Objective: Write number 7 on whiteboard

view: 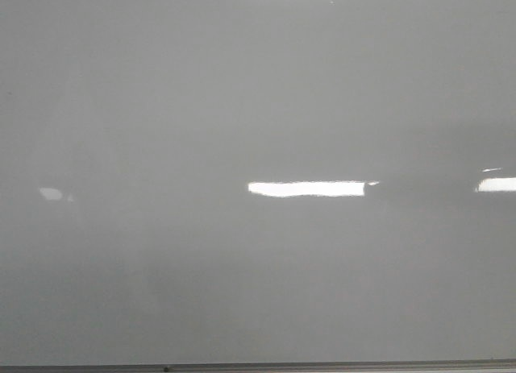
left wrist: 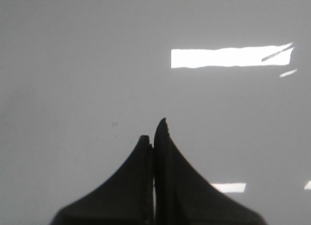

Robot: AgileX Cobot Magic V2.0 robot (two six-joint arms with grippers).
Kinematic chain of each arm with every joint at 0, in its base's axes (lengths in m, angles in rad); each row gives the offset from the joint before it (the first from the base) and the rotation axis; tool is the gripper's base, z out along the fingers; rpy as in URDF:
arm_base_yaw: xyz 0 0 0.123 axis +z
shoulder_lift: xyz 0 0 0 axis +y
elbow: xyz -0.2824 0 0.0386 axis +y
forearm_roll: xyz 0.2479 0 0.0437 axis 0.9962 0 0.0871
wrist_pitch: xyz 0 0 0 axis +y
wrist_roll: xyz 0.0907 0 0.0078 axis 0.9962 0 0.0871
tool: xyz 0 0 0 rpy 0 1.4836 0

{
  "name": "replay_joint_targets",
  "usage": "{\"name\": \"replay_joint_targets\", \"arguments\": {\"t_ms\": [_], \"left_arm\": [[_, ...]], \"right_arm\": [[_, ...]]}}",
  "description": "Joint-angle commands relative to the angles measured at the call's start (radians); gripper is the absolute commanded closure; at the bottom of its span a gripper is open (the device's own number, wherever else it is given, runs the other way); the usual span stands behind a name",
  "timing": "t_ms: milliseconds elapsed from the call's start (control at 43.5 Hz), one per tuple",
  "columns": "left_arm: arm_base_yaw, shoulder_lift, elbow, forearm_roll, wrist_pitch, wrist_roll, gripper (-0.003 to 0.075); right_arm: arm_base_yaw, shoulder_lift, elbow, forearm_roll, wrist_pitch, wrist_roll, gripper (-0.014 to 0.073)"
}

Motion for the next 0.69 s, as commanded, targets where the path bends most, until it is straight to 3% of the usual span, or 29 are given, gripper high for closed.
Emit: {"name": "replay_joint_targets", "arguments": {"t_ms": [0,345,667], "left_arm": [[-0.006,0.062,-0.153,-0.013,0.051,-0.008,0.0741],[-0.006,0.297,-0.461,-0.013,0.35,-0.008,0.0741],[-0.006,0.402,-0.443,-0.013,0.387,-0.008,0.0741]], "right_arm": [[0.003,0.067,-0.153,-0.005,0.048,0.0,0.0661],[0.003,0.356,-0.494,-0.005,0.387,0.0,0.0661],[0.003,0.491,-0.504,-0.005,0.41,0.0,0.0661]]}}
